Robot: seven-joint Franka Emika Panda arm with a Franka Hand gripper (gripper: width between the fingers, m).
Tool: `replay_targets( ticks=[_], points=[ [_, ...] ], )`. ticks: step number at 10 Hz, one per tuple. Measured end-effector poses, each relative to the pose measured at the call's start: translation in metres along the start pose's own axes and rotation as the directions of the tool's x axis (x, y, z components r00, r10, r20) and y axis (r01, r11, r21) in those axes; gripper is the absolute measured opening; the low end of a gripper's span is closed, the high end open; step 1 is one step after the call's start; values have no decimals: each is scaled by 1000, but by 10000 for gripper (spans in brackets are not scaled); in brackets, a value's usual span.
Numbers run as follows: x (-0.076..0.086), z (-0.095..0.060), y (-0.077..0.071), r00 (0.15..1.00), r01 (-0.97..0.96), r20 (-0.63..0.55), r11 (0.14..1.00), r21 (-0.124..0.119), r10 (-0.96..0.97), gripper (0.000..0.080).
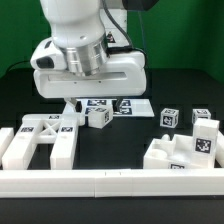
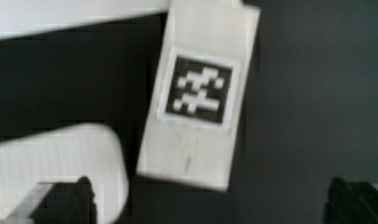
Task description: Assemble chair
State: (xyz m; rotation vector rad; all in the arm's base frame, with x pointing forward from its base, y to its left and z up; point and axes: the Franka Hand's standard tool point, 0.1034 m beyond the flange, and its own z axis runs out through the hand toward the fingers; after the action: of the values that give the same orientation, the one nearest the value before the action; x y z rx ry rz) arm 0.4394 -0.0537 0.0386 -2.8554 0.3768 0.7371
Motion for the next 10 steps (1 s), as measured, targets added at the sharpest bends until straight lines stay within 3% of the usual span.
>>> replay_targets(
  ticks=[4, 6, 10],
  points=[
    [-1, 3, 0, 973, -33, 230, 999, 13, 29, 649],
    [2, 16, 1, 966, -61, 251, 998, -5, 60, 649],
    [-1, 28, 3, 958, -81, 275, 997, -11, 80, 649]
  ],
)
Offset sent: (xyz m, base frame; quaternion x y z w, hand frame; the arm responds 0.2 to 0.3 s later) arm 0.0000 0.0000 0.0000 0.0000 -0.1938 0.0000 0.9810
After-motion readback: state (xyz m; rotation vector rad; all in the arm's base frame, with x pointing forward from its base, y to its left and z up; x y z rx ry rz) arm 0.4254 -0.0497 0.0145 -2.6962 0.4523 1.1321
